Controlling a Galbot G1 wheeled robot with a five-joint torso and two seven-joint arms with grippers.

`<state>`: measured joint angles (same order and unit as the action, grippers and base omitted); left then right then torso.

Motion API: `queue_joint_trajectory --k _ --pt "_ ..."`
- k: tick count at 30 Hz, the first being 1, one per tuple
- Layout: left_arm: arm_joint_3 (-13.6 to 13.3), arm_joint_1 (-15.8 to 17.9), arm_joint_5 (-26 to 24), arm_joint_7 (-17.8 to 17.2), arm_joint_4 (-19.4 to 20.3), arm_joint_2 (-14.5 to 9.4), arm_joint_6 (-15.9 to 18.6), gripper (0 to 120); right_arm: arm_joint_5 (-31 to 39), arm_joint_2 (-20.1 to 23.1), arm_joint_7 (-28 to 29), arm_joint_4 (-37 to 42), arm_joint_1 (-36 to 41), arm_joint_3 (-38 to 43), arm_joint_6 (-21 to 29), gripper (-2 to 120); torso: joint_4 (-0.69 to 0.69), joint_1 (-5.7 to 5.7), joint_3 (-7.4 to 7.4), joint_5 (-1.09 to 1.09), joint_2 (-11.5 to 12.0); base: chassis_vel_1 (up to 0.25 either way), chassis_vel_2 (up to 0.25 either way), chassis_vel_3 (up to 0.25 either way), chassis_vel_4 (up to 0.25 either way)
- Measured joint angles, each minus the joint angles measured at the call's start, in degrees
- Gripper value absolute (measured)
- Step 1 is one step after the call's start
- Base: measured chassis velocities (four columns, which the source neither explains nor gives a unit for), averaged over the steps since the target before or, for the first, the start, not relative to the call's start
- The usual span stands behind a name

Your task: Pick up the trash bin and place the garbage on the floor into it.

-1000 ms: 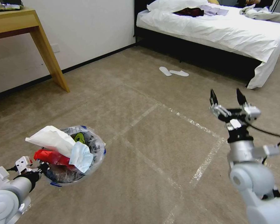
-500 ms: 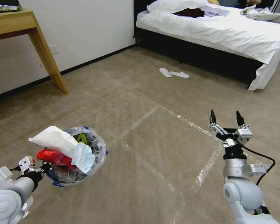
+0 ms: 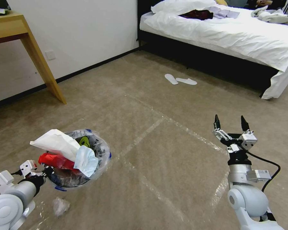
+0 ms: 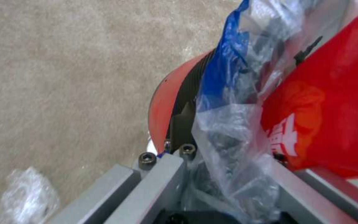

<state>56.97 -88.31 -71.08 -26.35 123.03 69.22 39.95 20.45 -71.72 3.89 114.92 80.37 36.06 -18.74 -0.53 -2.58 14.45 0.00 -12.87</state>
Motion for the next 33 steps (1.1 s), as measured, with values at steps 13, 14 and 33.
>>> queue_joint_trajectory --k 13,14,33 --pt "0.3 -0.6 0.1 0.0 1.0 0.6 -0.1 0 0.1 0.2 0.3 0.2 0.0 -0.1 0.0 100 0.00 0.01 0.00 0.00 0.0 -0.149 0.151 0.152 -0.148" --pt "0.3 -0.6 0.1 0.0 1.0 0.6 -0.1 0 0.1 0.2 0.4 0.2 0.0 -0.1 0.0 100 0.00 0.01 0.00 -0.01 0.0 -0.141 0.138 0.142 -0.148" --pt "0.3 -1.0 0.7 0.1 1.4 1.3 -0.2 0 0.3 0.3 0.3 0.1 0.1 0.1 0.0 100 0.00 0.02 0.00 0.00 0.0 -0.084 0.090 0.090 -0.094"
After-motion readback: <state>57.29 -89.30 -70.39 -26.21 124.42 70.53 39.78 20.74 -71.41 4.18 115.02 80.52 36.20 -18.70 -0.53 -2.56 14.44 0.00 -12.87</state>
